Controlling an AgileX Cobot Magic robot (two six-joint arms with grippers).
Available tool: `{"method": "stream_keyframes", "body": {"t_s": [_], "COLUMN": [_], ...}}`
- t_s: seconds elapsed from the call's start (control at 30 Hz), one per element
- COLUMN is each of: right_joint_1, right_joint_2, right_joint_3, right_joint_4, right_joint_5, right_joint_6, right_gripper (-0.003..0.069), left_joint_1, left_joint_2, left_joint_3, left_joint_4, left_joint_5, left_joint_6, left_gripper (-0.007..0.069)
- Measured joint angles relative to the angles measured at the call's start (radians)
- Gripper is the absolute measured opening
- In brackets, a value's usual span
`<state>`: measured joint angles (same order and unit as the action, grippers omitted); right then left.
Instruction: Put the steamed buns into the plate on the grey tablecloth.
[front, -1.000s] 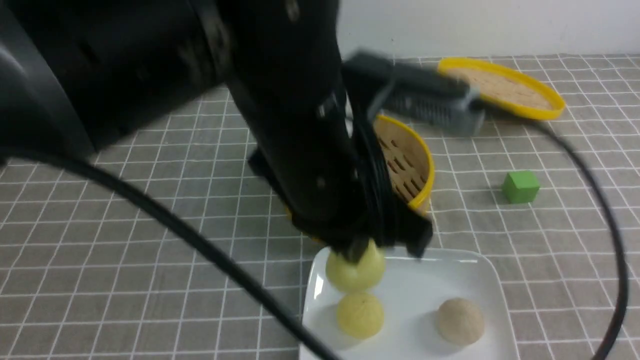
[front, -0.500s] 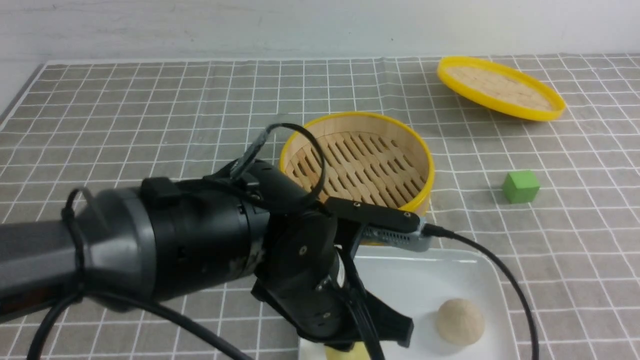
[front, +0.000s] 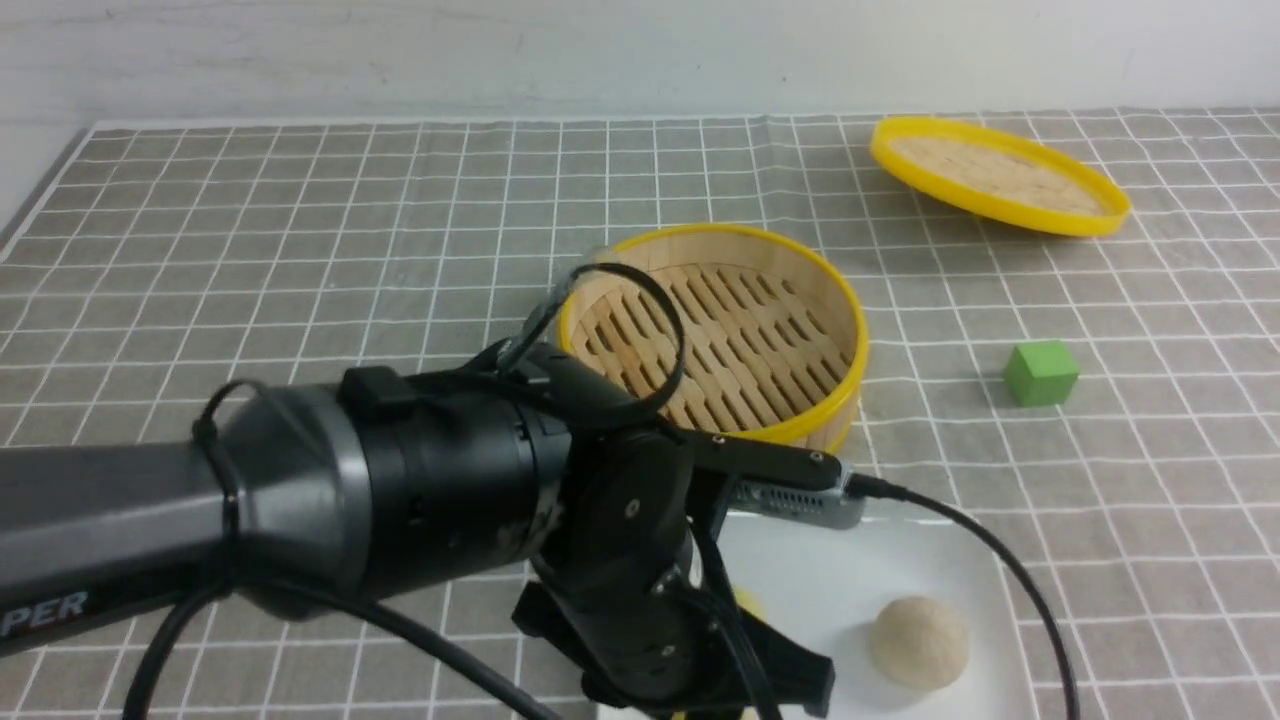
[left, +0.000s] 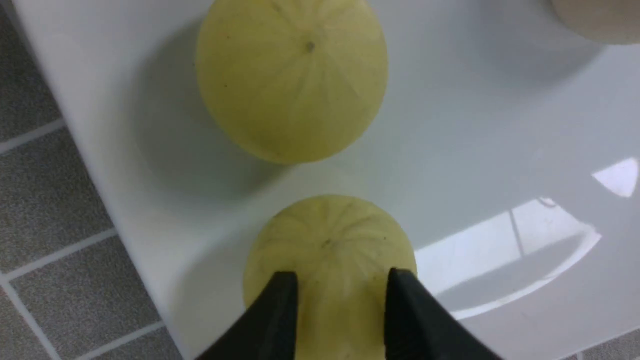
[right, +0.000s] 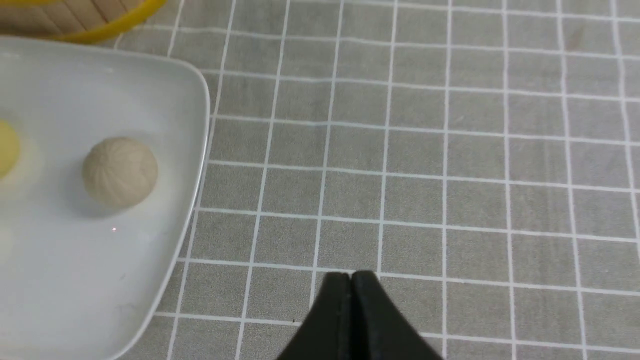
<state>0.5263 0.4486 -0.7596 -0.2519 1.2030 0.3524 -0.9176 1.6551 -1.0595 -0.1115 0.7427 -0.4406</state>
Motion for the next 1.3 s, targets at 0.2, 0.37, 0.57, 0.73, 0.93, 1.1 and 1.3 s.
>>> {"method": "stream_keyframes", "body": {"t_s": [0.2,0.37,0.57,0.73,0.93,1.1,1.3], "right_joint_1": [0.000,0.000,0.000,0.000,0.000,0.000,0.000], "right_joint_2": [-0.266,-0.424,-0.449,-0.447,-0.447,-0.447,-0.447], "right_joint_3": [0.021,0.131,0.296,0.349,0.353,0.353,0.353], "right_joint_4": [-0.008,-0.004,-0.001,-0.001,-0.001,-0.001,-0.001], "right_joint_5": [0.003,-0.201,-0.504,-0.611,-0.620,-0.620,-0.620], "right_joint_6": [0.000,0.000,0.000,0.000,0.000,0.000,0.000], "right_gripper": [-0.0017,-0.0017,-0.0015,-0.0013,-0.0010,-0.0009,-0.0006], "left_joint_1": [-0.001,-0.002,-0.002,-0.002,-0.002,-0.002,-0.002], "left_joint_2": [-0.051,-0.089,-0.096,-0.096,-0.096,-0.096,-0.096], "left_joint_3": [-0.069,-0.116,-0.120,-0.120,-0.120,-0.120,-0.120], "left_joint_4": [0.032,0.094,0.123,0.127,0.141,0.167,0.180], "left_joint_5": [0.054,0.063,0.064,0.065,0.065,0.065,0.061], "left_joint_6": [0.000,0.000,0.000,0.000,0.000,0.000,0.000], "left_gripper": [0.0405,0.0412,0.0405,0.0364,0.0255,0.0136,0.0002]}}
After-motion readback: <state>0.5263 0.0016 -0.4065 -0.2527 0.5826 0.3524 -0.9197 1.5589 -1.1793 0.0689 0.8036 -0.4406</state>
